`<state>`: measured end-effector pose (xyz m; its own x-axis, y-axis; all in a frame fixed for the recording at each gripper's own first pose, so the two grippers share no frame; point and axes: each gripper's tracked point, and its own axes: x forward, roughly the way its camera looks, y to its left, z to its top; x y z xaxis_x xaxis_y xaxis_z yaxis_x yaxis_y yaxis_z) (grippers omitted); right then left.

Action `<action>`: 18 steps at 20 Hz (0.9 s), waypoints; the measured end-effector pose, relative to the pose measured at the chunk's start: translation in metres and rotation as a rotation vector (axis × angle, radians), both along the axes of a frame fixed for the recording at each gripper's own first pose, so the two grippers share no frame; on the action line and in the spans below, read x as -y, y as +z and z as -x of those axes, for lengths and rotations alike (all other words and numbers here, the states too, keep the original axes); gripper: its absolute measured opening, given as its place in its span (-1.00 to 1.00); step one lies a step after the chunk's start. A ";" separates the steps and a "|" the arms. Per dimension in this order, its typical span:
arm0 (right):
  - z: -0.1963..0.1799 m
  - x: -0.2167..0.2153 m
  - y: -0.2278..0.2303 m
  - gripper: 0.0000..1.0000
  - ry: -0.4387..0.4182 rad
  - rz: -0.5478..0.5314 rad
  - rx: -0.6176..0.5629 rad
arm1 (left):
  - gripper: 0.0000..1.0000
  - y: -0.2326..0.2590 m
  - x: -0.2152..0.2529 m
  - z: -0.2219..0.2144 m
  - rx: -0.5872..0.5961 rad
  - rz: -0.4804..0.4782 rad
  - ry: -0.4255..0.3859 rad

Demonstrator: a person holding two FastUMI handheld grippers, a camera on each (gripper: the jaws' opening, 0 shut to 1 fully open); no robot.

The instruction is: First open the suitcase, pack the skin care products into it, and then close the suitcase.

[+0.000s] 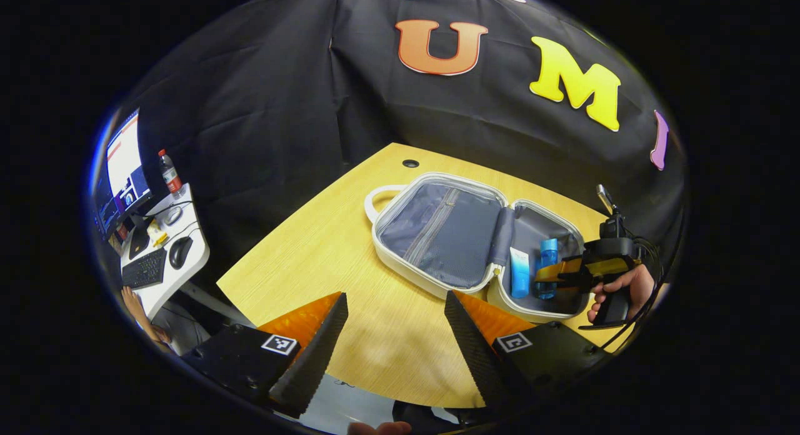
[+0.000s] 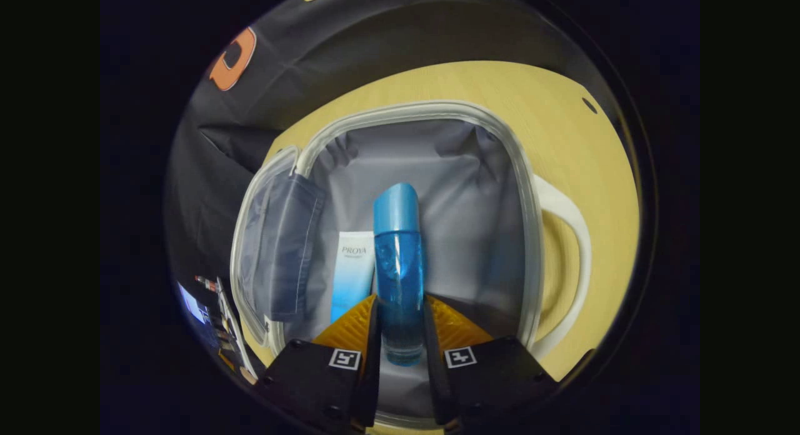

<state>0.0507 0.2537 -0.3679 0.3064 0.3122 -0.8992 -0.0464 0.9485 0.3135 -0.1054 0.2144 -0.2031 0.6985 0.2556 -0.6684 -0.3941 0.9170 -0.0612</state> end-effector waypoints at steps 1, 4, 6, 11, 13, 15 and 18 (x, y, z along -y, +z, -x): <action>0.001 0.000 0.000 -0.36 0.004 0.021 -0.004 | 0.99 0.000 -0.001 -0.001 0.003 0.012 0.002; 0.001 -0.001 -0.001 -0.33 0.013 0.074 -0.004 | 0.99 0.007 -0.005 -0.006 0.028 0.033 0.010; 0.001 -0.003 -0.001 -0.31 0.018 0.091 -0.003 | 0.99 0.009 -0.009 -0.008 0.037 0.035 0.007; 0.010 -0.001 0.001 -0.21 0.008 0.098 -0.015 | 0.99 0.011 -0.013 -0.013 0.058 0.056 -0.014; 0.014 0.003 0.006 -0.18 -0.002 0.113 -0.007 | 0.99 0.015 -0.015 -0.019 0.077 0.060 -0.032; 0.021 0.005 0.018 0.00 0.030 0.119 0.030 | 1.00 0.024 -0.017 -0.026 0.110 0.060 -0.058; 0.027 0.016 0.044 0.41 0.088 0.158 0.133 | 0.99 0.026 -0.030 -0.037 0.136 0.040 -0.096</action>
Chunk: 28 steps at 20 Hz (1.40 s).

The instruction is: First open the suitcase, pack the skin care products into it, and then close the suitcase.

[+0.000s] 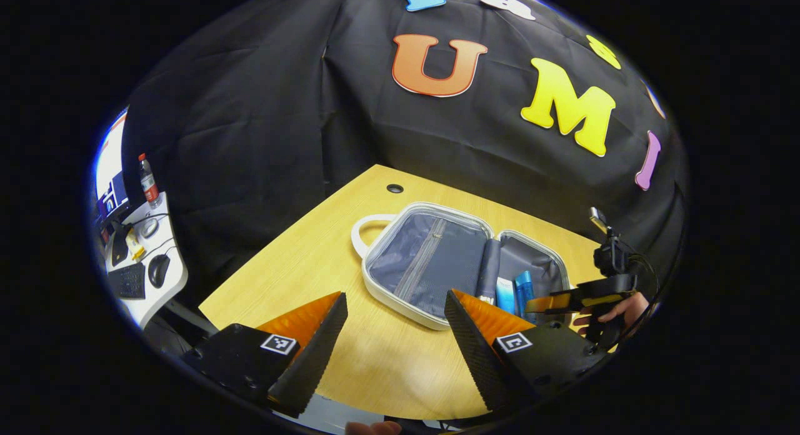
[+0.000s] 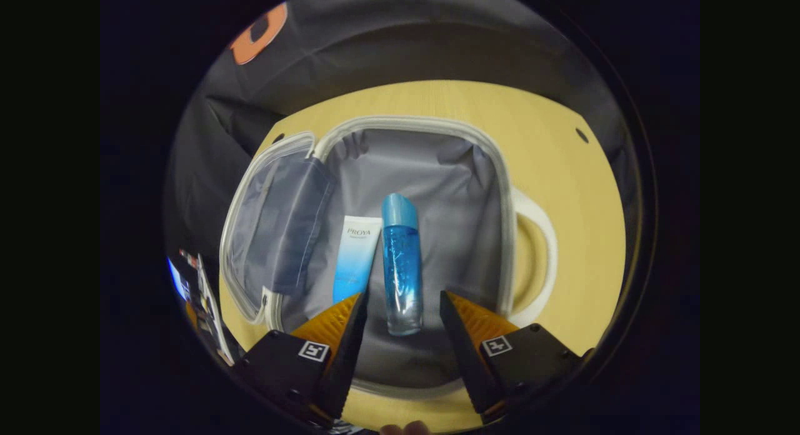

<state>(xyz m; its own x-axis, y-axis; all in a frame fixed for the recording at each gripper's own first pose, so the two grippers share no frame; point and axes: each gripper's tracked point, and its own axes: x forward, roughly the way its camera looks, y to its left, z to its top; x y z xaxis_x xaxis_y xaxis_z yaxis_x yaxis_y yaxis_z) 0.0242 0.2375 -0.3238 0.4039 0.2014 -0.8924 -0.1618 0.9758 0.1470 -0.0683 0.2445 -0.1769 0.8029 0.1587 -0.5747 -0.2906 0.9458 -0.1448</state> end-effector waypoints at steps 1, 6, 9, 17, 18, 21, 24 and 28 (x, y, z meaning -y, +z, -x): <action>0.000 0.002 0.011 0.48 0.016 0.001 0.042 | 0.99 0.001 -0.007 -0.004 0.011 -0.014 -0.009; 0.003 0.013 0.076 0.63 0.188 0.032 0.285 | 0.99 0.005 -0.025 -0.025 0.111 0.055 -0.111; 0.020 0.016 0.106 0.63 0.280 0.022 0.375 | 0.95 -0.008 -0.045 -0.041 0.149 0.172 -0.126; 0.043 0.032 0.123 0.53 0.298 -0.001 0.388 | 0.95 -0.084 -0.094 -0.120 0.162 0.734 -0.033; 0.041 0.037 0.123 0.53 0.279 0.010 0.389 | 0.94 -0.096 -0.097 -0.126 0.141 0.776 -0.022; 0.043 0.043 0.121 0.53 0.227 0.004 0.375 | 0.93 -0.113 -0.102 -0.154 0.126 0.886 0.022; 0.044 0.050 0.116 0.63 0.191 0.013 0.352 | 0.59 -0.133 -0.110 -0.170 0.106 0.934 0.061; 0.041 0.056 0.116 0.62 0.159 0.015 0.351 | 0.36 -0.138 -0.097 -0.184 0.076 0.995 0.070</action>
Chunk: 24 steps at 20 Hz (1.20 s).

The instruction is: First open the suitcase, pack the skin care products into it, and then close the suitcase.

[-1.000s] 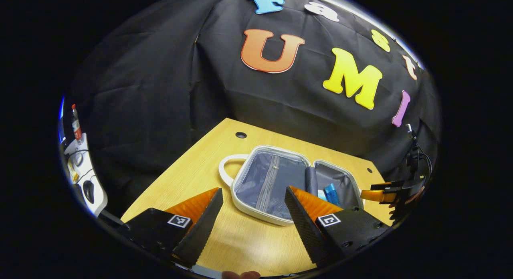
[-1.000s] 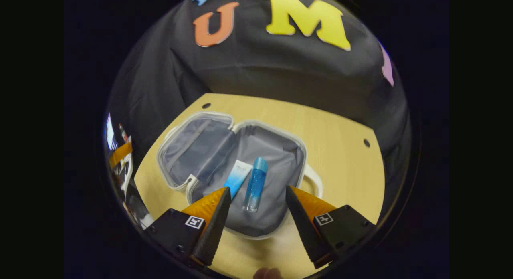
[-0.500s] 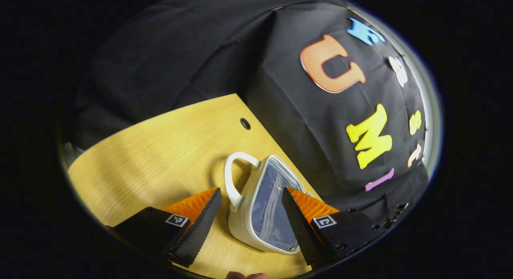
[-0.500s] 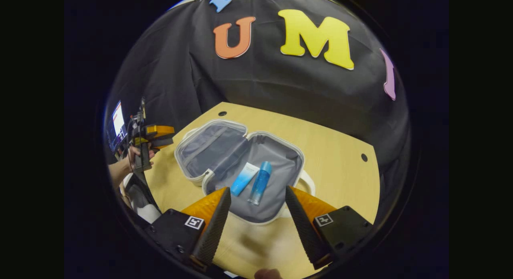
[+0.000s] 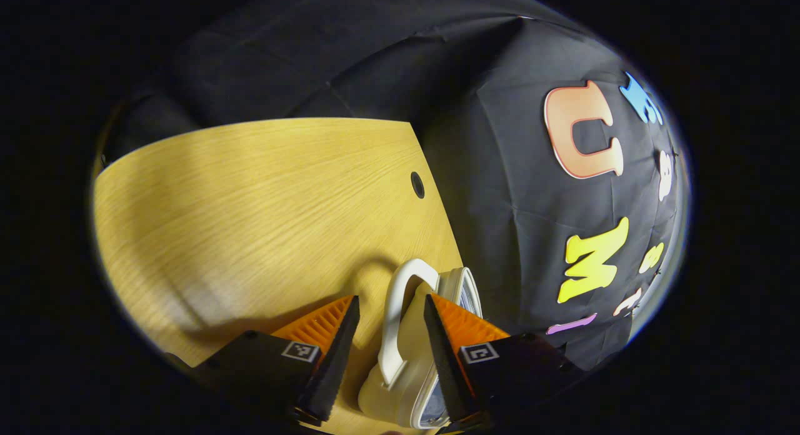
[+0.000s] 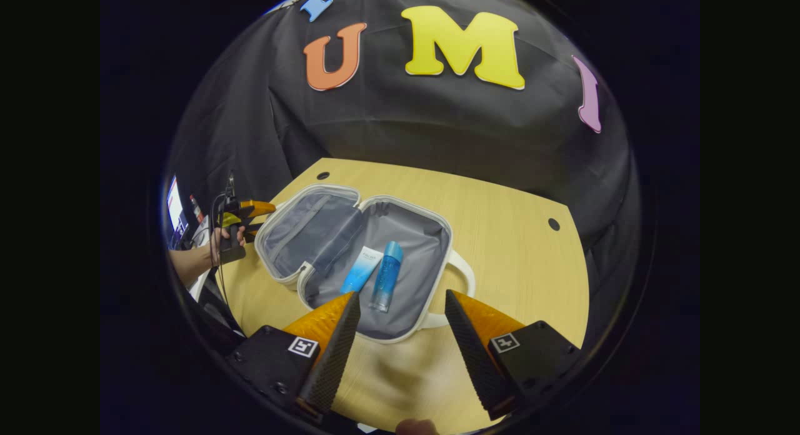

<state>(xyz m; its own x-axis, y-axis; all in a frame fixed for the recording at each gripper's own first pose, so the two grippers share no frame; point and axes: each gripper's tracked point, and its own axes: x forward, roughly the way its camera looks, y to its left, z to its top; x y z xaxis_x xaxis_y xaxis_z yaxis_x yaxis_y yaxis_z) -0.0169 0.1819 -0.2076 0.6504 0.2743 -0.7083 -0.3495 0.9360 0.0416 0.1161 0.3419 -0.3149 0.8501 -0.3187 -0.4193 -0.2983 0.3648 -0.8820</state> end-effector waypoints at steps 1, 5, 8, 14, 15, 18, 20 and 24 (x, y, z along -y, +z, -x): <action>-0.001 0.000 0.001 0.62 -0.009 -0.012 -0.001 | 0.13 0.002 0.001 -0.005 -0.001 0.013 0.002; -0.003 0.007 0.004 0.62 -0.036 -0.044 0.009 | -0.66 0.023 0.000 -0.013 0.018 -0.034 0.023; -0.003 0.012 0.009 0.63 -0.055 -0.077 0.034 | -0.75 0.072 0.006 -0.010 0.084 -0.102 -0.009; -0.004 0.042 0.036 0.63 -0.130 -0.146 0.149 | -0.80 0.207 0.073 -0.007 0.277 -0.340 -0.139; -0.004 0.051 0.039 0.63 -0.149 -0.153 0.163 | -0.80 0.225 0.093 -0.006 0.300 -0.403 -0.165; -0.004 0.078 0.052 0.63 -0.217 -0.185 0.207 | -0.80 0.263 0.162 -0.002 0.347 -0.597 -0.220; -0.001 0.098 0.056 0.63 -0.247 -0.187 0.226 | -0.80 0.275 0.208 0.002 0.368 -0.691 -0.227; 0.005 0.137 0.060 0.63 -0.302 -0.195 0.247 | -0.80 0.273 0.282 0.019 0.414 -0.821 -0.304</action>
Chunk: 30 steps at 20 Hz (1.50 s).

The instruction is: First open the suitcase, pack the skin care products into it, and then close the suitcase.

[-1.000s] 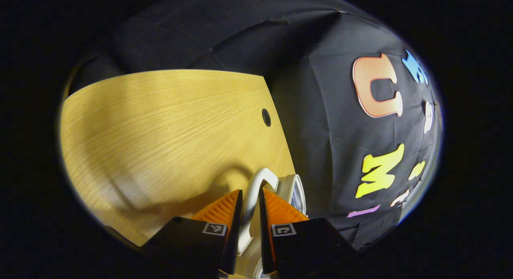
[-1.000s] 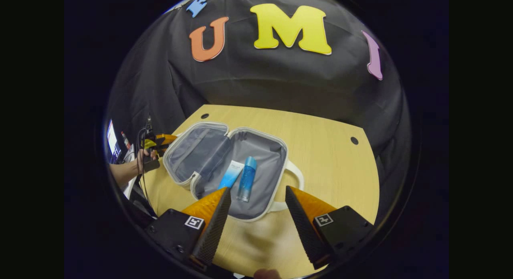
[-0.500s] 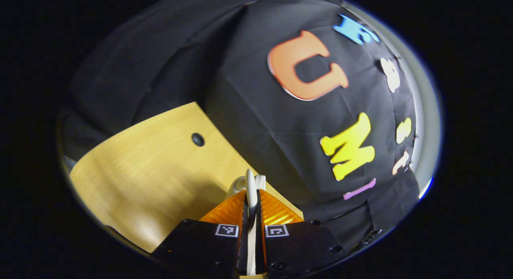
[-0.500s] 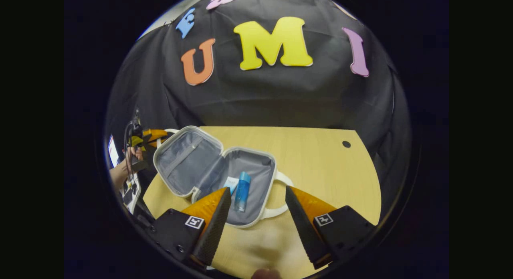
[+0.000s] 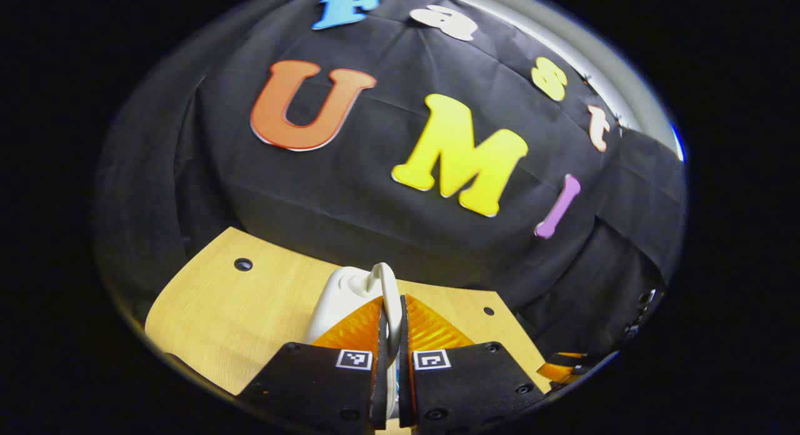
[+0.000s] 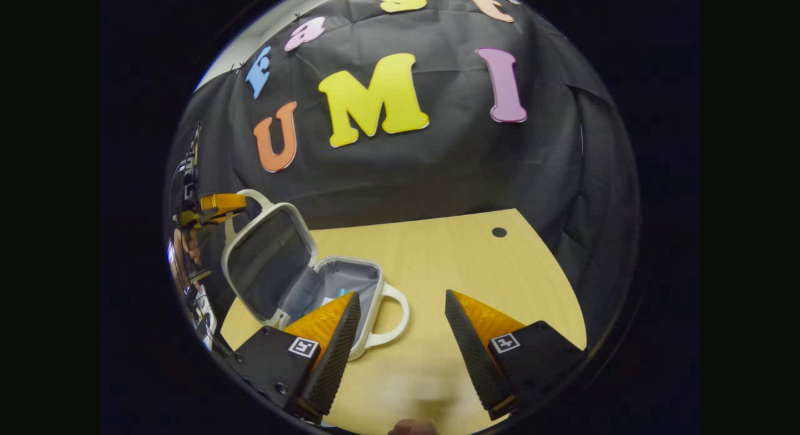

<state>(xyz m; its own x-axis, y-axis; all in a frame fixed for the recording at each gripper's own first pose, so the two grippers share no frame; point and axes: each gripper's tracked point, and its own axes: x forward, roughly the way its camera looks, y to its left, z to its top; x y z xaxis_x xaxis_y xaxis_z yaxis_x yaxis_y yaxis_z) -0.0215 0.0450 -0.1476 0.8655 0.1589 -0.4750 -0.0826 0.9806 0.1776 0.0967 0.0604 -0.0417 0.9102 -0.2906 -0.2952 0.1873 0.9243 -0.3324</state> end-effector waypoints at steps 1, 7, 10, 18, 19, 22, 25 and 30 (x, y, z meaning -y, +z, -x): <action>0.003 0.010 0.000 0.62 -0.012 0.005 0.003 | -0.80 -0.004 0.020 0.003 -0.002 -0.014 -0.027; 0.013 0.070 0.002 0.62 -0.099 0.034 0.006 | -0.80 -0.044 0.122 0.014 -0.041 -0.134 -0.175; 0.021 0.099 0.002 0.52 -0.138 0.053 -0.004 | -0.80 -0.078 0.161 0.019 -0.053 -0.214 -0.230; 0.036 0.156 -0.006 0.63 -0.208 0.118 -0.056 | -0.80 -0.181 0.225 0.027 -0.179 -0.372 -0.346; 0.037 0.159 -0.007 0.63 -0.210 0.121 -0.062 | -0.80 -0.191 0.229 0.029 -0.195 -0.385 -0.350; 0.037 0.167 -0.006 0.63 -0.221 0.122 -0.068 | -0.80 -0.210 0.234 0.024 -0.237 -0.398 -0.346; 0.039 0.175 -0.005 0.62 -0.227 0.158 -0.063 | -0.80 -0.221 0.238 0.024 -0.242 -0.441 -0.327; 0.046 0.184 0.001 0.53 -0.237 0.191 -0.062 | -0.63 -0.228 0.248 0.025 -0.231 -0.438 -0.301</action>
